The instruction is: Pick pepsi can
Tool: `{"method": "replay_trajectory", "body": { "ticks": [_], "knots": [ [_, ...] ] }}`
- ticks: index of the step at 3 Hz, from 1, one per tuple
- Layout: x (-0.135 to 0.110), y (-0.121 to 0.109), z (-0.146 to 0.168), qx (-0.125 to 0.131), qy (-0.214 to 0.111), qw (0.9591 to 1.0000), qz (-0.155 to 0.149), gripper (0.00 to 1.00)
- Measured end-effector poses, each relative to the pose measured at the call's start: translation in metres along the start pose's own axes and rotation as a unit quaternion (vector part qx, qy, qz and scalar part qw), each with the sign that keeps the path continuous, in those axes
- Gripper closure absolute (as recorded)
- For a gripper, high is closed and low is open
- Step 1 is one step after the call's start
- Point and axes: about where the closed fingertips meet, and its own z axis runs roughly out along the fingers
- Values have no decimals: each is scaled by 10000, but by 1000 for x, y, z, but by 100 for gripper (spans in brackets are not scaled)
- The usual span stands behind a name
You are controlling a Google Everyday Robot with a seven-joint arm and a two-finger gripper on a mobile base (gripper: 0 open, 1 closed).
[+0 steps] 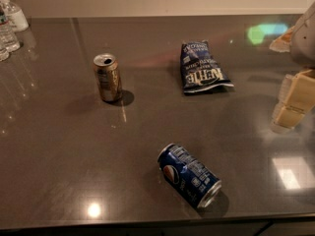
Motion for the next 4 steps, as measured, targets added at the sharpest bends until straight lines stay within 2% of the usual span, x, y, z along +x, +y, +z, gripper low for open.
{"method": "replay_trajectory", "body": {
  "ticks": [1,2,3,4],
  "knots": [
    [0,0,0,2,-1,10000,1,0],
    [-12,16,3,-183,-180,9996,114,0],
    [-29,40,12,-484,-274,9980,298,0],
    [-47,63,25,-698,-240,9955,593,0]
  ]
}}
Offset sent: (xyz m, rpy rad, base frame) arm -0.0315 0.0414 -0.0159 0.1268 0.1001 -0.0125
